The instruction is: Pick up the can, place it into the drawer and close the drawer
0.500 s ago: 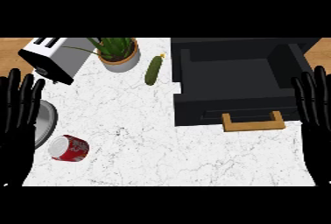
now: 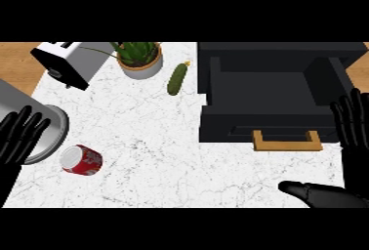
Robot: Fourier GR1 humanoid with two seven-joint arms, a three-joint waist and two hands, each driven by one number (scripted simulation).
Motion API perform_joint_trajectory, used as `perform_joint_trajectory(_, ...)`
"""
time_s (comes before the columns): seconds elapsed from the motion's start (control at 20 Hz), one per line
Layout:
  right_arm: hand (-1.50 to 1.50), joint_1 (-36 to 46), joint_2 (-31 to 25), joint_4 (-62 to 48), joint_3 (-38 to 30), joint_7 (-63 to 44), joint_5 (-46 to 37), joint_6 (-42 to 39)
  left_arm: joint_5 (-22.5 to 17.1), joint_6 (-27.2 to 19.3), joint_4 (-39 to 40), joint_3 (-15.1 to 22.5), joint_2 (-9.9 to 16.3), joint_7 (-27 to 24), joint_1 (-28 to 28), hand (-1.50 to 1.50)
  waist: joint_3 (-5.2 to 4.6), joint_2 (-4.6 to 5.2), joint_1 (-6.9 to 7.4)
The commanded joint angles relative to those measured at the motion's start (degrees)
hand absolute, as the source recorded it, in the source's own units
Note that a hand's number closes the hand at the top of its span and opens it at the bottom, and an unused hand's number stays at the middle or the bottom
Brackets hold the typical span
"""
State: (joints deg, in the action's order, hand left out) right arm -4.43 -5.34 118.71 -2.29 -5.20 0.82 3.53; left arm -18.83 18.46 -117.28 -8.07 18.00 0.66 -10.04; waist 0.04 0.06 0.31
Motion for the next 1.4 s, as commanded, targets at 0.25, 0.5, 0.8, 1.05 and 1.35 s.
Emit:
perform_joint_trajectory(0.25,-1.5,-8.55,-1.68,1.92,-7.12,-2.08,4.67,-1.59,-18.45,13.48,3.54,-16.15,12.24,5.56,-7.8,-1.5,-0.01,-0.21,-0.16)
perform_joint_trajectory(0.5,-1.5,-10.59,-1.95,1.73,-9.52,-0.81,7.69,-5.71,-19.09,17.77,3.78,-20.28,9.55,5.83,-9.98,-1.5,-0.04,-0.16,-0.17)
perform_joint_trajectory(0.8,-1.5,-14.77,-2.62,4.79,-14.95,-0.71,12.87,-9.56,-26.62,17.8,1.17,-23.91,9.08,12.63,-12.18,-1.5,-0.03,-0.19,-0.23)
perform_joint_trajectory(1.05,-1.5,-19.15,-1.06,2.73,-16.61,4.67,14.08,-14.27,-32.26,15.25,3.99,-24.8,10.13,17.7,-10.15,-1.5,-0.01,-0.16,-0.47)
perform_joint_trajectory(1.35,-1.5,-19.29,-0.69,3.96,-18.55,3.51,15.4,-15.75,-37.8,12.59,6.88,-22.83,10.33,23.56,-6.71,-1.5,-0.04,-0.14,-0.5)
